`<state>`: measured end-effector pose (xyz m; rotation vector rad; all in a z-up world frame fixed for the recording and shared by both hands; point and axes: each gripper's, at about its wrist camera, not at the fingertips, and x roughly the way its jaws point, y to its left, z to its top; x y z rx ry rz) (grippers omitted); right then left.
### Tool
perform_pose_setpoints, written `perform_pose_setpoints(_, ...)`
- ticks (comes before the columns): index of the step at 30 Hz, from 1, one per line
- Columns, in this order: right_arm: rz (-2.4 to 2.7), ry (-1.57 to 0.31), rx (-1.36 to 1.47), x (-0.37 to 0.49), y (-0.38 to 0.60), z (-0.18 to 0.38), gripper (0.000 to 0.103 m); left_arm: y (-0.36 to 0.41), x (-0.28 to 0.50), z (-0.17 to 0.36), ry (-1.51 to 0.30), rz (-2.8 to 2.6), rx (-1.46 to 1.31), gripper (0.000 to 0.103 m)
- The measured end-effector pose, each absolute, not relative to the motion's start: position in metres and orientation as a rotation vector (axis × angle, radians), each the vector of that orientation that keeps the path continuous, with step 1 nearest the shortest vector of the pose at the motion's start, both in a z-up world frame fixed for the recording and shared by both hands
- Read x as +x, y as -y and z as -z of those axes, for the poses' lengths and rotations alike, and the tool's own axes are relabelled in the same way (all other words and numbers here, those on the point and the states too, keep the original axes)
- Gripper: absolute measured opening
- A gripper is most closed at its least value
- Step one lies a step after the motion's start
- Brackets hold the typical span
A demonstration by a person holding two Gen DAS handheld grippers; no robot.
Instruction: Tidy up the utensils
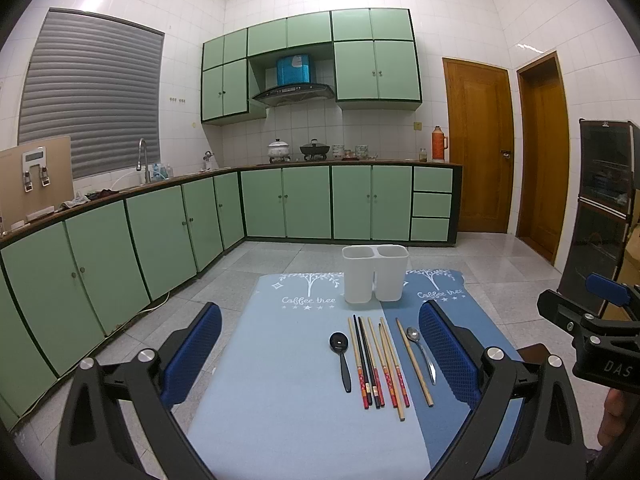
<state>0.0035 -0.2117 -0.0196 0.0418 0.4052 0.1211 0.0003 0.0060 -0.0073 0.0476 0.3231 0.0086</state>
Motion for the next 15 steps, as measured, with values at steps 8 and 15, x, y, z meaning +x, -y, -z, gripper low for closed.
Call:
perform_pose_setpoints(8,-0.122,-0.420,0.044,0.012,0.204,0.029,0.098,-0.009,0.002,0.010,-0.331,-0.013,0.044,0.097)
perform_pose_setpoints(15,-0.120,-0.445,0.036,0.021,0.204,0.031,0.098,-0.010,0.013,0.015,-0.356,-0.015,0.047,0.097)
